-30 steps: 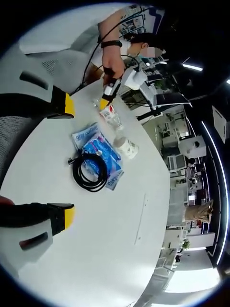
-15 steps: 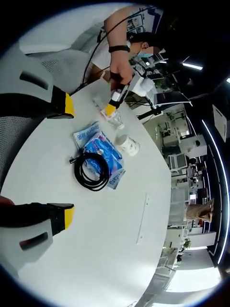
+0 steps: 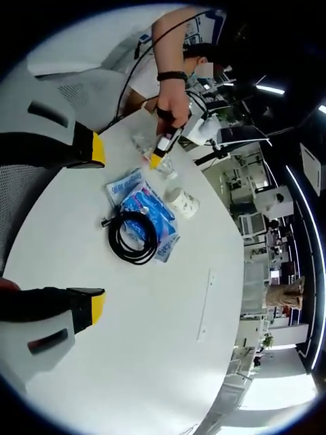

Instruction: Arrange the tabletop items into an orderly group along one side of the table until the central work area is clear of visible clutter.

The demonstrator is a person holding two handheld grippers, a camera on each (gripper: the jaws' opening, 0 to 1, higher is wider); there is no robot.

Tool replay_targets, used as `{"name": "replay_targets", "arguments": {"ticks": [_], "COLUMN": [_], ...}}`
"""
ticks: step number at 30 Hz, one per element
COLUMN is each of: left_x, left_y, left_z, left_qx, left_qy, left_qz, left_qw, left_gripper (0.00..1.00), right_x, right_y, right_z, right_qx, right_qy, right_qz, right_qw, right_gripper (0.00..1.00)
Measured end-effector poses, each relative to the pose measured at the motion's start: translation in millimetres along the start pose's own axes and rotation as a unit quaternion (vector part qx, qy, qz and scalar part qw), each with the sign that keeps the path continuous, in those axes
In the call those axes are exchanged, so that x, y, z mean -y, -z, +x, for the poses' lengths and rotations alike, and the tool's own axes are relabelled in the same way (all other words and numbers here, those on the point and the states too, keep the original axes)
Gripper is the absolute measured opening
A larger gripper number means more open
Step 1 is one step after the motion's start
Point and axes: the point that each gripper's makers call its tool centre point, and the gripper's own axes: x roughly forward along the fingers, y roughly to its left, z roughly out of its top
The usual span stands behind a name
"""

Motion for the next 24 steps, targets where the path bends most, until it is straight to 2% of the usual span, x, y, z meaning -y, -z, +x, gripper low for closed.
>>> {"name": "replay_targets", "arguments": {"ticks": [2, 4, 14, 24], "left_x": [-5.2, -4.0, -4.3, -5.9], "left_y": [-0.3, -0.3, 2.8, -2.1], "left_z": [-2, -3, -12, -32], "left_qx": [0.0, 0.0, 0.011, 0.046], "left_qy": [-0.013, -0.007, -0.006, -0.01], "left_qz": [0.014, 0.003, 0.0, -0.004], "left_qw": [0.9998, 1.0, 0.9999, 0.9989], "left_gripper": [0.42, 0.41, 0.39, 0.39], "right_x": [0, 0, 0, -4], "right_y": [0.3, -0.4, -2.7, -3.1], "right_z": [0, 0, 0, 1], "right_qx": [-0.001, 0.0, 0.002, 0.002], "right_qy": [0.0, 0.0, 0.0, -0.004], "right_qz": [0.0, -0.001, -0.001, -0.007], "right_qw": [1.0, 1.0, 1.0, 1.0], "right_gripper": [0.71, 0.71, 0.7, 0.7]}}
